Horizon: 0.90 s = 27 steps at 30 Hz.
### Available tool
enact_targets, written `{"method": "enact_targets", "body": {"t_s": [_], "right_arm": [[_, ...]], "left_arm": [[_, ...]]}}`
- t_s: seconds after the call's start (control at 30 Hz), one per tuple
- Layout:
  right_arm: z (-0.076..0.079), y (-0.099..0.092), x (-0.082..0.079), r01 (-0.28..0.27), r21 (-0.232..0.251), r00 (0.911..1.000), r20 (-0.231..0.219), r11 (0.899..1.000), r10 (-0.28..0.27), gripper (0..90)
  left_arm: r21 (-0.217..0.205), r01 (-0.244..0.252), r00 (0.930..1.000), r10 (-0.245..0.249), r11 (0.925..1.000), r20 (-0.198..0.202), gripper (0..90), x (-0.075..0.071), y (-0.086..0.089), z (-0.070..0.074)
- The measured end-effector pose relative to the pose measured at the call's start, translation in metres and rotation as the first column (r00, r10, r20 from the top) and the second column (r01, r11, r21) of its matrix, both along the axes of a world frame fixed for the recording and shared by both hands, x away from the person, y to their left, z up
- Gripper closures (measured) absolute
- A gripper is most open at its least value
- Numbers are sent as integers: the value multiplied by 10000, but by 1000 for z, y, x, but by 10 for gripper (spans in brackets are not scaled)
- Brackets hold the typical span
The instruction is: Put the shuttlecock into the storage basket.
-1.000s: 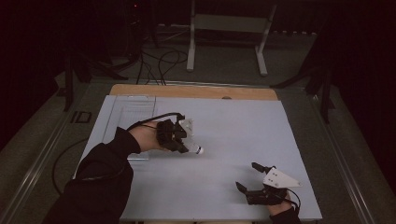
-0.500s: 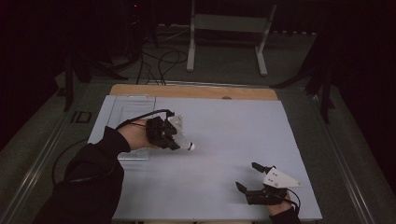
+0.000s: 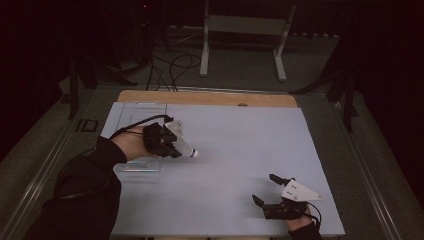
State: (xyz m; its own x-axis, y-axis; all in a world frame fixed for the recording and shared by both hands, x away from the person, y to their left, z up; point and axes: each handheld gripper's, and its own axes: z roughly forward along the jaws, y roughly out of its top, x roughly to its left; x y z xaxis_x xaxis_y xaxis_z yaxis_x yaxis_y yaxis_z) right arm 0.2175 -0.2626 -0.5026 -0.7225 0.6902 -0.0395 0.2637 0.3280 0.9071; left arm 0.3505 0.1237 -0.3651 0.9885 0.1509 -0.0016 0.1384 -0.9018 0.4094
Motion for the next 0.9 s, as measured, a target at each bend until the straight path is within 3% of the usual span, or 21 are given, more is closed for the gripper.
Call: {"method": "enact_targets", "body": {"t_s": [0.37, 0.9], "right_arm": [[0, 0, 0, 2, -30, 10000, 29, 10000, -2, 103], [0, 1, -1, -3, -69, 10000, 10, 10000, 3, 103]], "left_arm": [[100, -372, 9993, 372, 9993, 51, 900, 1, 17, 1], [248, -1104, 9939, 1102, 9936, 86, 900, 3, 55, -3]]}}
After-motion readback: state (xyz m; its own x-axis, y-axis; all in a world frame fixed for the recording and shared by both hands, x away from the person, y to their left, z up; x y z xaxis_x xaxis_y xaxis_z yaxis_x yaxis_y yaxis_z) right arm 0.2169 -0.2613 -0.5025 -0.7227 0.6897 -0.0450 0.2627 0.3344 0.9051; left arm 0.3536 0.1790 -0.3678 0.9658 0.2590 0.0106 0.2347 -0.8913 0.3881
